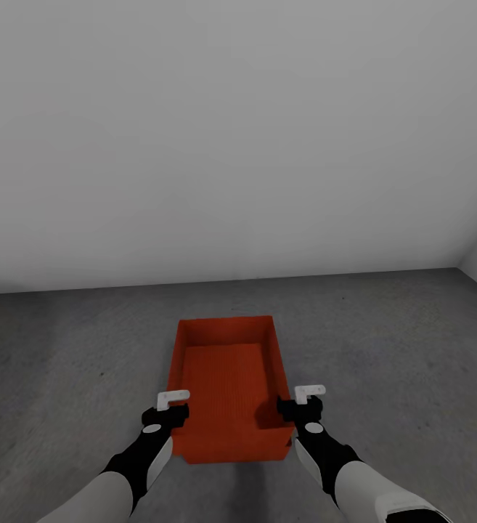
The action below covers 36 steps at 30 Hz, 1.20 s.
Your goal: Move the two storage containers from the living room to the garage. In the garage, place one container on the floor and stack the other container on top of it (either order is fine).
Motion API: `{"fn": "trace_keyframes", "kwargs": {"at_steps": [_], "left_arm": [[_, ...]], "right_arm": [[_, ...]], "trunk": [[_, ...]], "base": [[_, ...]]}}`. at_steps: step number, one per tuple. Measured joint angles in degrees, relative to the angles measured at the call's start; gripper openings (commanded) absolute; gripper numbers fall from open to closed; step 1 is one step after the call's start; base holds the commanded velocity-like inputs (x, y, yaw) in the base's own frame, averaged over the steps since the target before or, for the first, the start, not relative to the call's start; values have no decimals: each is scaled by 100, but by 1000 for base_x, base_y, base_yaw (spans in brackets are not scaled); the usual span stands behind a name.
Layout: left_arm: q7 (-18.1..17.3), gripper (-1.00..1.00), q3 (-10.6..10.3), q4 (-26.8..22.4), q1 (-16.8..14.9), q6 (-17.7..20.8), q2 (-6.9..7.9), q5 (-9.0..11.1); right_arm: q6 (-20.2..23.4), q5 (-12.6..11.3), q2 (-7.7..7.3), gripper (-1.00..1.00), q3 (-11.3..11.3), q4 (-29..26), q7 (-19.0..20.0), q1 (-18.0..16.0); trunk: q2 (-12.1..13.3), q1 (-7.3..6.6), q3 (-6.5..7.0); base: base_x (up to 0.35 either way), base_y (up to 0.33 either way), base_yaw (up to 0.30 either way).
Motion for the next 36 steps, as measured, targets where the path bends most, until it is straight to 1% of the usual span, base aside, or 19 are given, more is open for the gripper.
{"fn": "trace_keyframes", "kwargs": {"at_steps": [36], "left_arm": [[49, 100, 3, -8, -2, 0, -3, 6]], "right_arm": [[-3, -15, 0, 100, 0, 0, -9, 0]], "trunk": [[1442, -790, 646]], "base": [[0, 0, 0]]}}
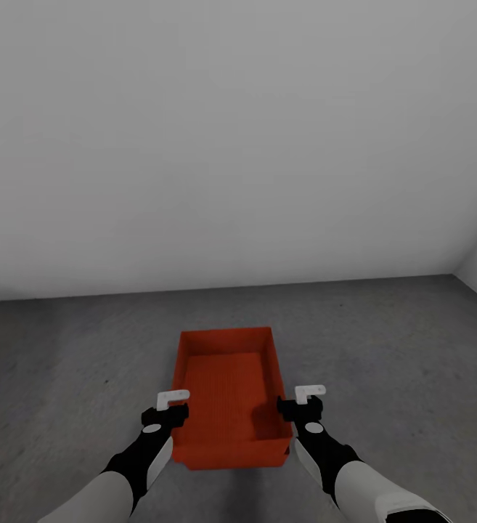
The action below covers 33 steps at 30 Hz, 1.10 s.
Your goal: Move the two storage containers from the living room to the garage. In the garage, place one container on the floor and stack the other container on top of it (either order is fine).
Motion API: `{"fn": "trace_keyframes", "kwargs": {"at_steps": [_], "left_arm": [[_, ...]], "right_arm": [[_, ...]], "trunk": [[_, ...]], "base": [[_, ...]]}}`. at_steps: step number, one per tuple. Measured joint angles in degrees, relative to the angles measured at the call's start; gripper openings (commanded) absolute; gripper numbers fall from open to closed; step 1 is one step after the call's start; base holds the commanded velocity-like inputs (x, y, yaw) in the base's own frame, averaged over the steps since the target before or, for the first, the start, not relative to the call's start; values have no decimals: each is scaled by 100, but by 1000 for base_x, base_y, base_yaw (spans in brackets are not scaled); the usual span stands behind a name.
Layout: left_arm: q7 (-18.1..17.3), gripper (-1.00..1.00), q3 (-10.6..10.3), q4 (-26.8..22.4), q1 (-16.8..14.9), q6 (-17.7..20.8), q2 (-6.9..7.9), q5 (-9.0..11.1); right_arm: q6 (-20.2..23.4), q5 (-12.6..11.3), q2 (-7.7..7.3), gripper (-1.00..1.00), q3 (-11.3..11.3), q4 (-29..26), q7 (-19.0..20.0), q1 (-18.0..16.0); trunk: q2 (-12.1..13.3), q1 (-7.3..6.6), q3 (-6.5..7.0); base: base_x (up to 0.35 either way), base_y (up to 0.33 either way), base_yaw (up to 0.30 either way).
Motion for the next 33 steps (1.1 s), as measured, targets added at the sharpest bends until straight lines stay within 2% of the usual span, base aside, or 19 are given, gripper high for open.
{"fn": "trace_keyframes", "kwargs": {"at_steps": [33], "left_arm": [[5, 100, 12, -1, 1, 0, 5, 10]], "right_arm": [[-17, -7, 3, 100, 4, 1, -109, 0]], "trunk": [[1324, -725, 593]], "base": [[0, 0, 0]]}}
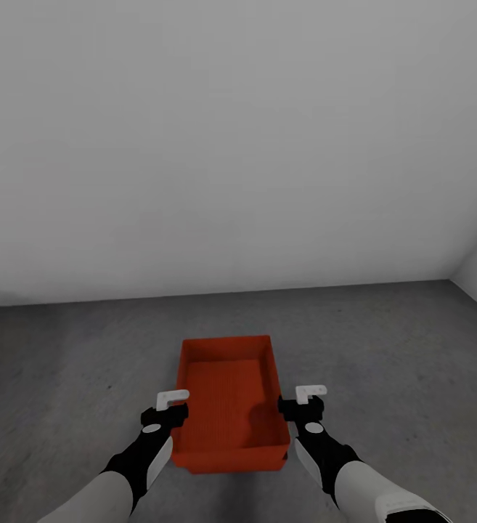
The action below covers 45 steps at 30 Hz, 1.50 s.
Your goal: Move the two storage containers from the living room to the garage. In the garage, place one container on the floor and stack the other container on top of it (either order is fine).
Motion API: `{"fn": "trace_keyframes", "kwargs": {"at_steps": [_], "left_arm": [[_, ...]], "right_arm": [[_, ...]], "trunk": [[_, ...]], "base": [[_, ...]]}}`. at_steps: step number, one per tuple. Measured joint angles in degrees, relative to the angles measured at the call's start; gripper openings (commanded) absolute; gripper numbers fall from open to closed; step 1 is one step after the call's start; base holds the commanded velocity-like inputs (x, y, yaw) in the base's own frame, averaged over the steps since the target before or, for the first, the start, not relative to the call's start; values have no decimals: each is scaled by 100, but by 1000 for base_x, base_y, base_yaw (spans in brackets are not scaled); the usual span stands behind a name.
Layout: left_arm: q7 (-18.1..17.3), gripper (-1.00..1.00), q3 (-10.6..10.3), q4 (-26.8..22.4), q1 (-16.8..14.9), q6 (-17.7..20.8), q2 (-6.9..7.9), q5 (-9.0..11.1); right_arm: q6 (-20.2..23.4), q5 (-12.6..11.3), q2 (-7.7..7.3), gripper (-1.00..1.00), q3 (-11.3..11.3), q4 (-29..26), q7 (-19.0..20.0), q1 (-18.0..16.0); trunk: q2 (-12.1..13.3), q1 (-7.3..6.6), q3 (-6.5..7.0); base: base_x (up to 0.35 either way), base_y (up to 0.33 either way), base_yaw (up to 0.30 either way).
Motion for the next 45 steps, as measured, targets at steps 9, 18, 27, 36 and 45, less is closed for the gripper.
{"fn": "trace_keyframes", "kwargs": {"at_steps": [9, 18, 27, 36, 45], "left_arm": [[0, 100, 0, 0, 1, 0, -2, 0], [0, 100, 5, -5, -1, 0, 9, -7], [0, 100, 8, -1, -1, 0, 13, -8], [0, 100, 8, 7, -1, 0, 13, -8], [0, 100, 7, 9, -1, 0, 12, -8]], "right_arm": [[3, 13, 6, 100, 12, 7, 13, 0], [1, 13, 0, 100, 12, 7, 5, 0], [26, 13, 6, 100, 12, 7, 4, 0], [2, 13, 6, 100, 12, 7, 8, 0], [32, 13, 0, 100, 5, 7, 7, 0]], "trunk": [[361, -198, 162], [722, -395, 323], [1083, -593, 485], [1444, -791, 647], [1805, -989, 808]], "base": [[0, 0, 0], [0, 0, 0], [0, 0, 0], [0, 0, 0], [0, 0, 0]]}}
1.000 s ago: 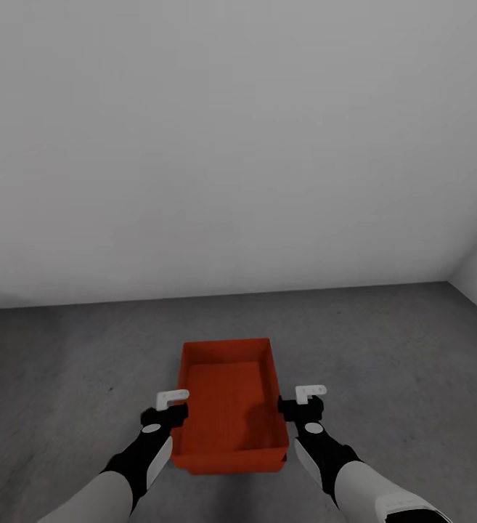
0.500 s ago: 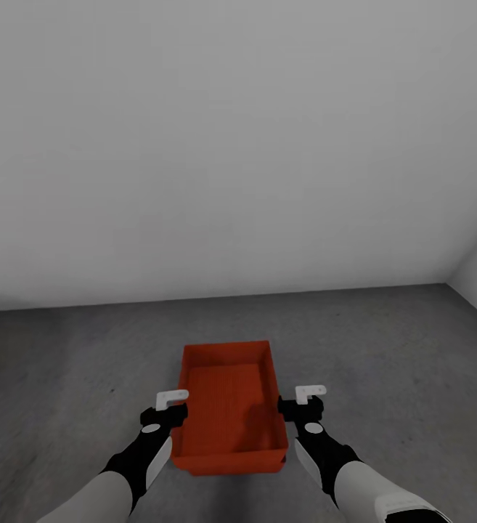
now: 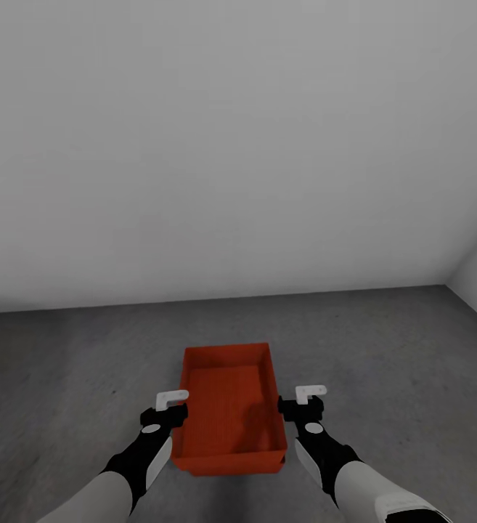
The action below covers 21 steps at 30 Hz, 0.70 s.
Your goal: Move the two storage containers from the living room to the garage. In the garage, place one container on the floor and stack the other container on top of it (either order is fine).
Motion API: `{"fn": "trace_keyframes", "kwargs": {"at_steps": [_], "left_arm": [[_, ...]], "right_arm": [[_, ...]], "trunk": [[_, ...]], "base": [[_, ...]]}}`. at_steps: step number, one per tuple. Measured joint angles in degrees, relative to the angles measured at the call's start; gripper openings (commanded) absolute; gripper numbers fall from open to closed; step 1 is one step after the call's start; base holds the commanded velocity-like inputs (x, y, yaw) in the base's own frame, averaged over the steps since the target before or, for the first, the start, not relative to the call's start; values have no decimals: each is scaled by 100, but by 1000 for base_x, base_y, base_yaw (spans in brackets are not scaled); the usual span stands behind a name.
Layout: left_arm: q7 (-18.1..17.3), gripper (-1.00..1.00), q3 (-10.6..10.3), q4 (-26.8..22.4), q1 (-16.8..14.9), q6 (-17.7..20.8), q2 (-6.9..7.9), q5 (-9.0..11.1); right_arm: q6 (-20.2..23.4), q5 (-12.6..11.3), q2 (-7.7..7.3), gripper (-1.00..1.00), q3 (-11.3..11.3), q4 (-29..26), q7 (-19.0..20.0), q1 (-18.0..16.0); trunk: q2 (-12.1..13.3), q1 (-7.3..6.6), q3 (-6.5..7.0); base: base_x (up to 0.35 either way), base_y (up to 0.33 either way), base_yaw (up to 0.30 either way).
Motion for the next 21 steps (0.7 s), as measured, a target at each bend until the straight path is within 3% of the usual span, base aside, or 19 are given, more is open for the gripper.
{"fn": "trace_keyframes", "kwargs": {"at_steps": [10, 21], "left_arm": [[0, 100, 1, -6, -1, 0, 0, 0], [-12, 100, 0, -3, -1, 0, -5, 8]], "right_arm": [[-31, 0, 5, 100, 4, 0, -3, 0], [-31, 0, 1, 100, 0, 0, -3, 0]], "trunk": [[401, -220, 180], [403, -220, 180]], "base": [[0, 0, 0], [-5, 4, 0]]}}
